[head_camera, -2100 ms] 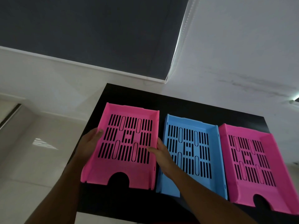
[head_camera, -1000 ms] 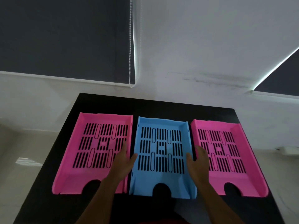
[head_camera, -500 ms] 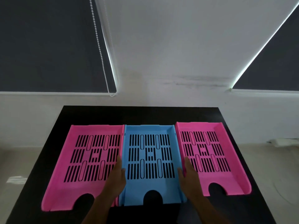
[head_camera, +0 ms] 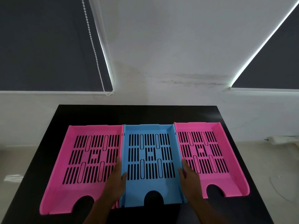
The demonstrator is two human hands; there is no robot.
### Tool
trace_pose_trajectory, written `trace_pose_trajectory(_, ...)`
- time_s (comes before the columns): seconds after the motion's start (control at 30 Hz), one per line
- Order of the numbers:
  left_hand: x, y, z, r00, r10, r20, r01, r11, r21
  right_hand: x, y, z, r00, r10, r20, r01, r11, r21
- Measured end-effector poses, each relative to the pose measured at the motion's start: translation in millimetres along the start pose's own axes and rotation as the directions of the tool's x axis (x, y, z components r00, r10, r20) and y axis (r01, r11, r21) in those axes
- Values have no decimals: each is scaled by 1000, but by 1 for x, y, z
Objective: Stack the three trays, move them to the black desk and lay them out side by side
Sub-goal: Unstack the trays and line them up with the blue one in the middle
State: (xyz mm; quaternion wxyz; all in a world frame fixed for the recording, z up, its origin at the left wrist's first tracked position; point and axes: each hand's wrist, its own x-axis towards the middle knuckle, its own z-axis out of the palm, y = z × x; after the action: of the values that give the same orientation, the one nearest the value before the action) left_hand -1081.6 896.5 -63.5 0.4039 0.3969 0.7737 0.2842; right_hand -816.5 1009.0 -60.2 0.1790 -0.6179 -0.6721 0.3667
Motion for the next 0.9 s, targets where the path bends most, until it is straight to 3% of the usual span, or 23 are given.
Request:
trace_pose_trajectory(0.6,63,14,-5,998,56,7,-56,998,-4,52,-10,5,995,29,-97,-30,1000,-9)
trace_pose_trajectory(0.9,95,28,-11,999,41,23,-41,999,-4,82,-36,-3,996,41,-75,-43,999,-21)
